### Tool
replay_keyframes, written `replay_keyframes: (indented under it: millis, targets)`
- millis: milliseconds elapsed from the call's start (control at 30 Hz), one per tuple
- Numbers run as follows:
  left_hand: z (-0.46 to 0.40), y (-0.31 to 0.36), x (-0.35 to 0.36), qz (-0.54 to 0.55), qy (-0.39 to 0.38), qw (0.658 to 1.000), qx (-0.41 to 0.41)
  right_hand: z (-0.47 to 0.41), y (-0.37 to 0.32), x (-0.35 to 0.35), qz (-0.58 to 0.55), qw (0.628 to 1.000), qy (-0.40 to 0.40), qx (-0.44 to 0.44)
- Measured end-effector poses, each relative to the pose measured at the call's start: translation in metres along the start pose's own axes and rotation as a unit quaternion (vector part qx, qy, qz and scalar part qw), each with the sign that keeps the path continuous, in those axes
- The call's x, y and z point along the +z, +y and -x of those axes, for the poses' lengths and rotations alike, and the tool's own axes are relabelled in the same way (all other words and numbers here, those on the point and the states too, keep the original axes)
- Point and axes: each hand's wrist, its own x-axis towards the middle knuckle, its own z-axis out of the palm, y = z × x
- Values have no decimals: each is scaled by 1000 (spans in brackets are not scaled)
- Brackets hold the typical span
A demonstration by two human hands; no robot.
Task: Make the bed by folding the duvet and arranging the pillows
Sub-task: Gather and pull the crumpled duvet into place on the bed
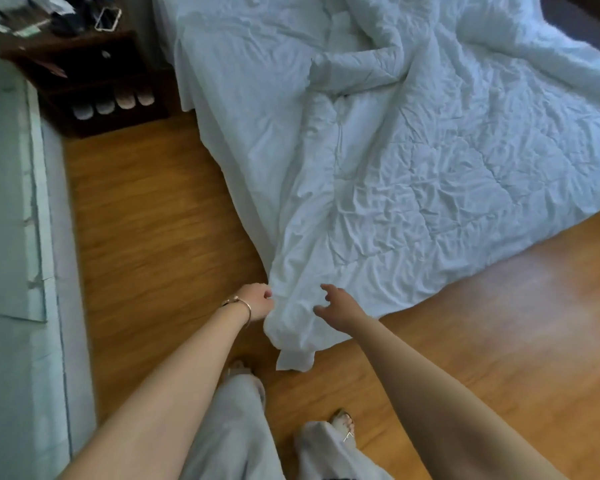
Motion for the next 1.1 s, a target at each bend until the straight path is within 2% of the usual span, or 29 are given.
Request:
replay_keyframes:
  millis: [167, 300, 500, 633, 800, 900, 1000, 1100]
  targets:
    - [-45, -45, -50, -114, -13, 993, 11, -59, -56, 11, 5, 999, -18, 31]
    - [-84, -80, -107, -260, -12, 965, 42, -97, -105, 9, -3, 997, 18, 81]
    - [-136, -79, -195, -307, -23, 946, 101, -142, -168, -22, 33, 989, 48, 138]
    - [-198, -44, -255, -317, -17, 937, 142, -194, -191, -69, 6, 983, 94, 156]
    - [-297, 12, -311, -315, -31, 937, 149, -285, -213, -135, -61, 969, 175, 164]
    - [-369, 49, -347, -324, -24, 930, 173, -356, -224, -178, -42, 961, 232, 143]
    - [-433, 95, -382, -295, -22, 932, 208, -421, -240, -225, -46, 950, 275, 139]
    - [-483, 143, -413, -226, 24, 936, 270, -465, -258, -265, -129, 916, 350, 144]
